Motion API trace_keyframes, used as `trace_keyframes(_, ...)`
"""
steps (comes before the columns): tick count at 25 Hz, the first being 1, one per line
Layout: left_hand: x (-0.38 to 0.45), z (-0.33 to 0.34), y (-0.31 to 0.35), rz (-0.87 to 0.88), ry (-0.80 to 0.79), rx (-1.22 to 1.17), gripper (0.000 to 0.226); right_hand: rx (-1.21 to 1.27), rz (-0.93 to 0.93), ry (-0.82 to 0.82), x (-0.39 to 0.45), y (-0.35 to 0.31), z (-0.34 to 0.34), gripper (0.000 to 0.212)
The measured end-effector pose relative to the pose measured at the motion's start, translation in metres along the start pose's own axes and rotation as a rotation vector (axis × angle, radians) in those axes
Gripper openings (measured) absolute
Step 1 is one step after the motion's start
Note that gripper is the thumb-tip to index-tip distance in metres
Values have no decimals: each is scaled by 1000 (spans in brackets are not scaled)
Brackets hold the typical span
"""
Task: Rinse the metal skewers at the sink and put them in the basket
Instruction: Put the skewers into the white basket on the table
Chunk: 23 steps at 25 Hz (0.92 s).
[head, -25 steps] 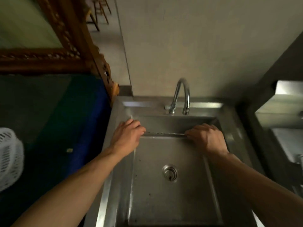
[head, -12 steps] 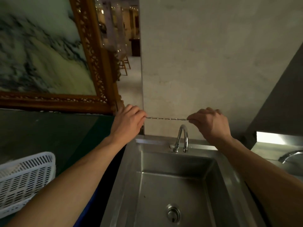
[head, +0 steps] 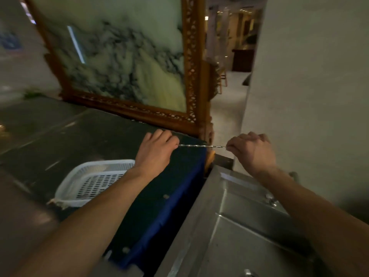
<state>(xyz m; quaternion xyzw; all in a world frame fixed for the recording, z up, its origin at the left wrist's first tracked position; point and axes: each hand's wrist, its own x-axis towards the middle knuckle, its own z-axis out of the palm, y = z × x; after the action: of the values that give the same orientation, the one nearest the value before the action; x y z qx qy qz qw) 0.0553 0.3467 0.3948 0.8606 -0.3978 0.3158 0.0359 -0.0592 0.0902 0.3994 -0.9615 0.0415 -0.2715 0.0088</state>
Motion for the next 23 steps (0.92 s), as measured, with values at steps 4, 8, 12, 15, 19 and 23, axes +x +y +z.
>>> trace_keyframes(4, -54, -26, -77, -170, -149, 139, 29, 103, -148, 9, 45, -84, 36, 12)
trace_keyframes(8, -105, -41, -144, -293, -212, 269, 35, 159, -249, -31, 81, -165, 71, 12)
trace_keyframes(12, -144, -37, -207, -406, -266, 312, 33, 186, -328, -69, 109, -236, 108, 17)
trace_keyframes(15, -160, -26, -247, -446, -281, 306, 33, 206, -351, -99, 129, -274, 132, 18)
trace_keyframes(19, -170, 13, -305, -460, -312, 266, 32, 194, -363, -148, 153, -311, 179, 20)
trace_keyframes(23, -175, 66, -349, -472, -376, 204, 28, 173, -361, -205, 170, -330, 230, 19)
